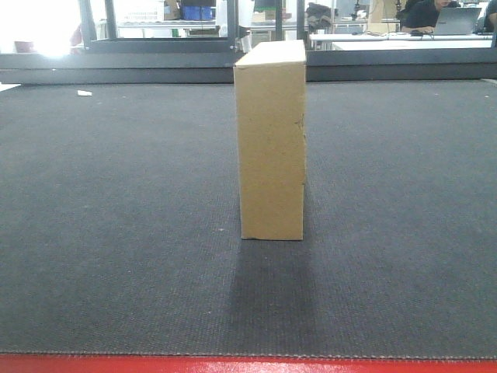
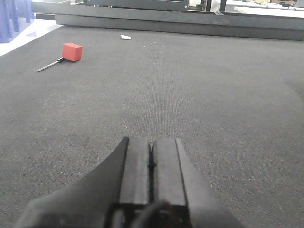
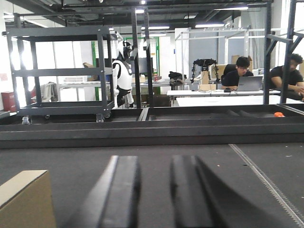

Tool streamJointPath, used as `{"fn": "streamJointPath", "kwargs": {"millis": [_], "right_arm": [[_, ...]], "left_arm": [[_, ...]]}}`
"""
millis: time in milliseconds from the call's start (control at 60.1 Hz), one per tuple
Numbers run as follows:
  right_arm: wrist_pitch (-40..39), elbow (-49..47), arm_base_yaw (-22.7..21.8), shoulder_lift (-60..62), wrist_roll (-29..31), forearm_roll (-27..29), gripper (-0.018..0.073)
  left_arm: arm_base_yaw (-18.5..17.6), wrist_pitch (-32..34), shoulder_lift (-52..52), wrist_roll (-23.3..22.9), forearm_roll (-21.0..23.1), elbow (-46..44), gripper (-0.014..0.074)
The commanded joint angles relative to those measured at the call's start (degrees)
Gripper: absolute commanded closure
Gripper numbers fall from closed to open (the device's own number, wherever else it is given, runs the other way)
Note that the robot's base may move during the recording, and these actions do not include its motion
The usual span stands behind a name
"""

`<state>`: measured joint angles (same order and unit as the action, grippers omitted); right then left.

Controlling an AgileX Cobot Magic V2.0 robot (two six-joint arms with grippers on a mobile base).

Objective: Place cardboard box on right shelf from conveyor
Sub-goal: 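Move the right gripper toward the upright tan cardboard box on the conveyor, then close the right gripper around the narrow sides of the box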

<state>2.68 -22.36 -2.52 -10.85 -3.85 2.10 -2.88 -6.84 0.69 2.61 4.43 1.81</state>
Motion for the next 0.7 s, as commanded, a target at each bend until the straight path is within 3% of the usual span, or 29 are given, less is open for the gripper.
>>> {"fn": "streamJointPath", "kwargs": {"millis": [0, 116, 283, 682], "right_arm": [[-4.23, -3.82, 1.30, -4.37, -0.09, -0.11, 0.0095], [-3.26, -6.72, 3.88, -11.01, -0.09, -0.11, 0.0029], [0.93, -14.63, 7.54, -22.73, -0.09, -0.11, 0.0029], [24.23, -47.84, 23.84, -56.24, -0.09, -1.62, 0.0029]], "left_arm": [[0.08, 4.95, 0.84, 0.02, 0.34, 0.48, 0.0713], [0.08, 4.95, 0.84, 0.02, 0.34, 0.48, 0.0712], [0.08, 4.95, 0.84, 0.02, 0.34, 0.48, 0.0713], [0.08, 4.95, 0.84, 0.02, 0.34, 0.48, 0.0713]]}}
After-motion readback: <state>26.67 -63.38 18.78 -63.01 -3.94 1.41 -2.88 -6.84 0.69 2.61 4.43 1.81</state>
